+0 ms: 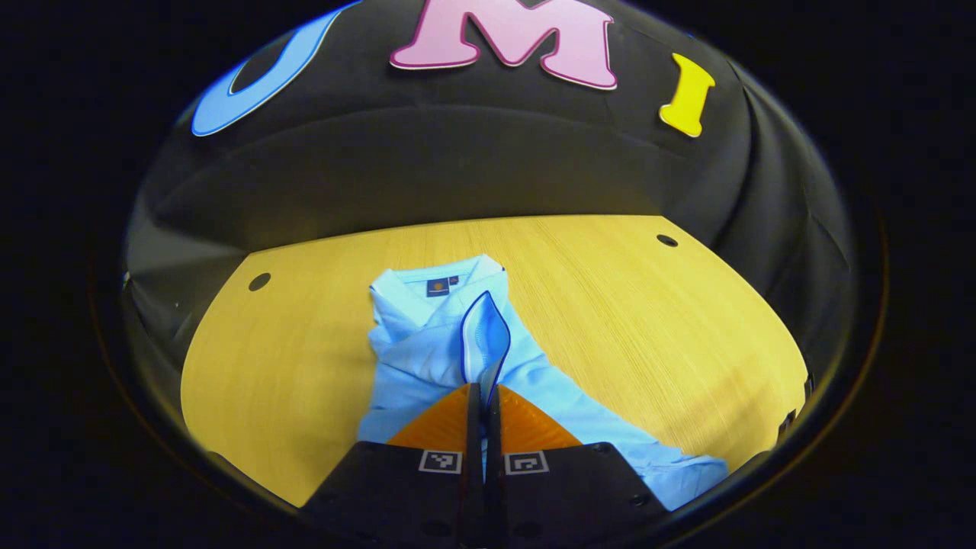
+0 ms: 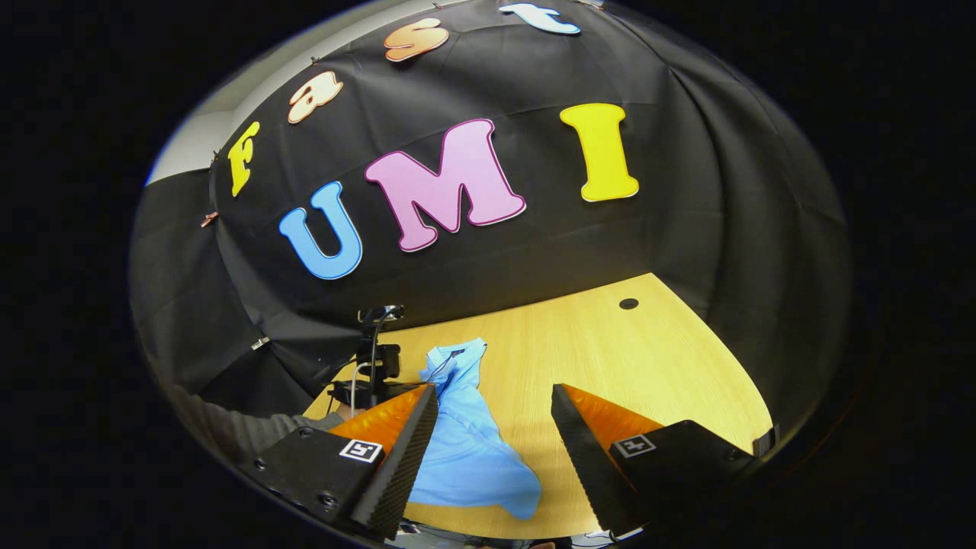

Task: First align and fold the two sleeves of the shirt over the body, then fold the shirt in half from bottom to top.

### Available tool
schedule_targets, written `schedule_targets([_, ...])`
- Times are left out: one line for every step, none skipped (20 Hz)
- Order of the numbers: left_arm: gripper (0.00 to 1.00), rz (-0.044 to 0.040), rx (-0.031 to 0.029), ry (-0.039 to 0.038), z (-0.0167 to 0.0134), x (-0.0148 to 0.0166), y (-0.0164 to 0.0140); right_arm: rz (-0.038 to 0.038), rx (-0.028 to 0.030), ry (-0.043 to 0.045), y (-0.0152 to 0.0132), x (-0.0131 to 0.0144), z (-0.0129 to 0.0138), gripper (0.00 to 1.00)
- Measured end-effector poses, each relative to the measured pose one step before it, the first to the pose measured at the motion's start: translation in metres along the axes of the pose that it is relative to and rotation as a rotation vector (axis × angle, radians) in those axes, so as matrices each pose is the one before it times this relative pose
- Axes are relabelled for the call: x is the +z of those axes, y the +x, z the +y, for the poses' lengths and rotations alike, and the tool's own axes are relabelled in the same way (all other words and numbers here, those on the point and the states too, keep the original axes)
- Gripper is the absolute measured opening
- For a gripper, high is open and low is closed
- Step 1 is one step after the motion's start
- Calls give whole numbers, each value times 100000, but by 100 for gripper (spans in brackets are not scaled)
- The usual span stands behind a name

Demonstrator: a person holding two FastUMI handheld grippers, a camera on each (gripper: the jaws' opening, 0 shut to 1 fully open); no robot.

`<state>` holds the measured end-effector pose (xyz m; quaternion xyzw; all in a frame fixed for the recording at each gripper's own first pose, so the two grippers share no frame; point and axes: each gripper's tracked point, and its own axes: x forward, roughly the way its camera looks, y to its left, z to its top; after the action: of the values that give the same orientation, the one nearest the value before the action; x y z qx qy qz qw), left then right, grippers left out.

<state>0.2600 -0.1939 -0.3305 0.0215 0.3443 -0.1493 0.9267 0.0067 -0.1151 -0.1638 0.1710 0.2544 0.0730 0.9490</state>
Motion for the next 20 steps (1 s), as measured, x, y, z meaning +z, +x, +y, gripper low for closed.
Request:
schedule_targets([6,1284,410,797,-255,-396,393,71,-316,289,-95,-23,-210,94])
schedule_targets([6,1493,555,869,-205,-554,340,177,-96,299,-40,-164,-246,93])
schedule_targets([6,1917,817,790,-157,-518,344,-95,-171,266,-96,28,-200,94])
schedule_targets([6,1565,457,947,-162,-461,458,112,-87,182,-30,-9,-142,94])
schedule_targets([6,1423,861,1282,-117,-351,346,-21,-44,80,-74,-90,-125,94])
schedule_targets([11,1381,747,1436,-35,-337,280,21,-307,29,-427,7,-200,94])
schedule_targets([6,776,1019,1445,34,-81,149,229,-157,56,-256,-122,-115,94])
schedule_targets([6,740,874,1580,-83,-137,249,225,-255,138,1,-89,26,94])
schedule_targets([7,669,840,1501,-64,-53,174,286,-99,178,-50,-195,-104,94])
schedule_targets([7,716,809,1256,-31,-161,151,356,-133,188,99,-63,-59,93])
schedule_targets([9,410,727,940,1,-21,77,391,10,203,-72,-186,20,94])
schedule_targets([10,396,343,446,-100,-39,-19,328,-46,111,-14,-117,12,94])
schedule_targets([6,-238,383,238,-44,82,-3,290,159,16,-13,-132,71,93])
schedule_targets([14,-183,234,89,26,-44,40,207,97,-166,-49,-152,48,93])
schedule_targets([16,38,-671,-567,-166,-42,-114,261,152,-259,-44,-205,13,94])
schedule_targets([20,-170,-927,-348,-203,-7,-78,389,115,-202,-16,-83,49,94])
schedule_targets([30,-86,-1582,-320,-295,38,-157,123,113,-66,-81,-21,113,94])
schedule_targets([32,-80,-1916,-358,-389,-28,-135,283,35,-74,14,-154,-41,94])
schedule_targets([50,-1680,-1485,-208,-278,339,-336,96,89,-80,-3,-16,-57,94])
schedule_targets([62,-1824,-759,-84,-66,266,-184,377,30,-205,38,-161,3,94])
